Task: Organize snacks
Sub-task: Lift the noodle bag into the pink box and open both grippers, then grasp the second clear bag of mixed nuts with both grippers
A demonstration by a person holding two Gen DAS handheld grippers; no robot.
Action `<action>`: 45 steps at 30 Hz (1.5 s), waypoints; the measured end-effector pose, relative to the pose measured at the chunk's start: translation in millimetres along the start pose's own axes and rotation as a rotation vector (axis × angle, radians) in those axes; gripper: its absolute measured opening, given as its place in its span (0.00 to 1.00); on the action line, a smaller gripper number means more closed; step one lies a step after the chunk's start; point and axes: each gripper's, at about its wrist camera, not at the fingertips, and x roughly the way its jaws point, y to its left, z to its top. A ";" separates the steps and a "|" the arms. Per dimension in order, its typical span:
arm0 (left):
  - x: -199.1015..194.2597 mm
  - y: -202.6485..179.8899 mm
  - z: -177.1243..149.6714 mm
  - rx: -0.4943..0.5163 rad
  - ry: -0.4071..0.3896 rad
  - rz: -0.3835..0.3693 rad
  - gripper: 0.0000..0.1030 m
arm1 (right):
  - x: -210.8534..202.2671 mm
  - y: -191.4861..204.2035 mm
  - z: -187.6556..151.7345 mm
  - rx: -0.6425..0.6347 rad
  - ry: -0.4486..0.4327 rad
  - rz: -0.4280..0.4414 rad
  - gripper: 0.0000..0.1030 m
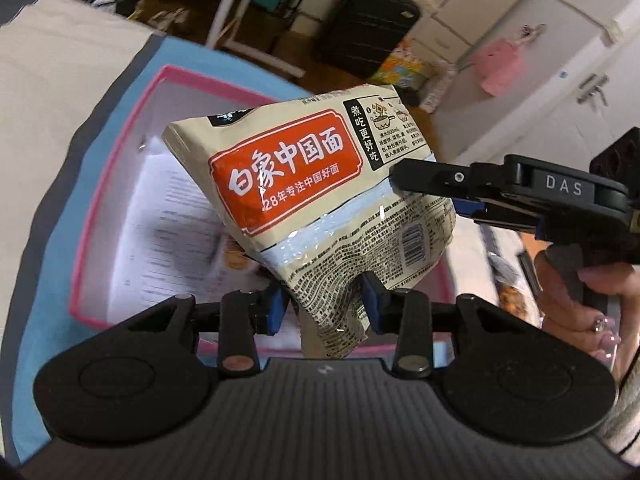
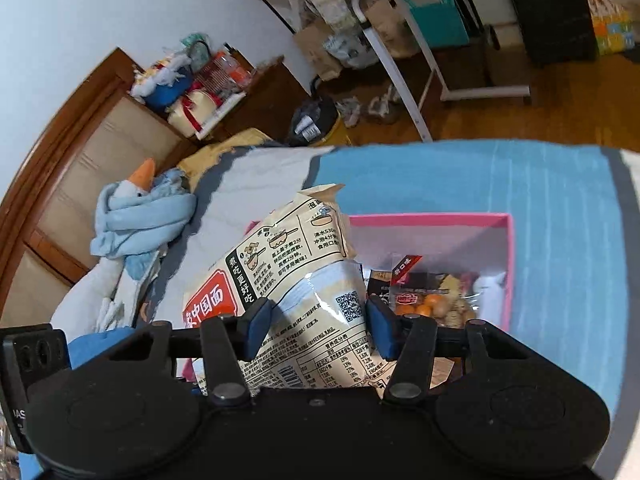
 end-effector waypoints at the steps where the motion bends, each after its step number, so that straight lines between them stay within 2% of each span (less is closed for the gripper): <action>1: 3.7 6.9 2.4 -0.015 0.008 -0.005 0.38 | 8.4 -0.2 0.7 0.008 0.011 -0.011 0.58; 4: 9.9 22.0 7.2 -0.078 -0.008 0.032 0.44 | 24.1 -2.3 0.9 0.021 0.045 -0.030 0.59; 6: 8.9 21.6 10.2 -0.063 -0.046 0.096 0.54 | 36.3 -3.8 -3.4 0.021 0.093 -0.043 0.59; 8: 7.1 18.7 10.0 -0.039 -0.070 0.143 0.61 | 28.1 1.5 -7.0 -0.035 0.086 -0.048 0.59; 12: -1.5 1.2 1.2 0.039 -0.106 0.211 0.66 | -17.1 7.9 -8.7 -0.140 0.069 -0.055 0.64; 14: -10.6 -17.6 -4.6 0.090 -0.145 0.245 0.68 | -47.6 7.2 -9.0 -0.198 0.066 -0.090 0.64; 15: -15.0 -27.1 -7.7 0.120 -0.164 0.261 0.69 | -47.6 7.2 -9.0 -0.198 0.066 -0.090 0.65; 16: -20.3 -34.8 -10.5 0.145 -0.181 0.277 0.70 | -81.3 2.0 -12.1 -0.242 0.072 -0.147 0.65; 17: -26.6 -45.2 -13.6 0.169 -0.197 0.284 0.70 | -98.4 -3.5 -13.9 -0.255 0.076 -0.173 0.65; 20: -39.1 -75.7 -20.2 0.222 -0.224 0.251 0.74 | -146.4 -23.6 -21.5 -0.278 0.085 -0.259 0.68; 23: -41.2 -109.4 -29.2 0.263 -0.211 0.181 0.77 | -187.2 -46.7 -38.1 -0.318 0.093 -0.350 0.71; 28: -25.9 -165.0 -46.9 0.359 -0.166 0.075 0.79 | -231.7 -95.0 -59.9 -0.260 0.067 -0.410 0.76; 29: -18.9 -175.7 -49.0 0.371 -0.152 0.051 0.79 | -231.7 -95.0 -59.9 -0.260 0.067 -0.410 0.76; 31: -4.3 -195.3 -57.0 0.388 -0.122 0.007 0.79 | -238.5 -134.4 -67.1 -0.151 0.083 -0.452 0.76; 33: 13.9 -213.8 -65.5 0.408 -0.083 -0.020 0.79 | -236.7 -162.4 -71.1 -0.064 0.107 -0.488 0.81; 36: 40.1 -236.4 -78.7 0.438 -0.032 -0.049 0.79 | -233.2 -201.0 -77.9 0.048 0.145 -0.531 0.82; 43: 110.6 -277.6 -110.5 0.459 0.075 -0.126 0.79 | -217.6 -244.8 -89.4 0.098 0.206 -0.606 0.86; 45: 131.0 -285.8 -119.1 0.467 0.089 -0.158 0.79 | -217.1 -257.3 -91.6 0.161 0.210 -0.599 0.86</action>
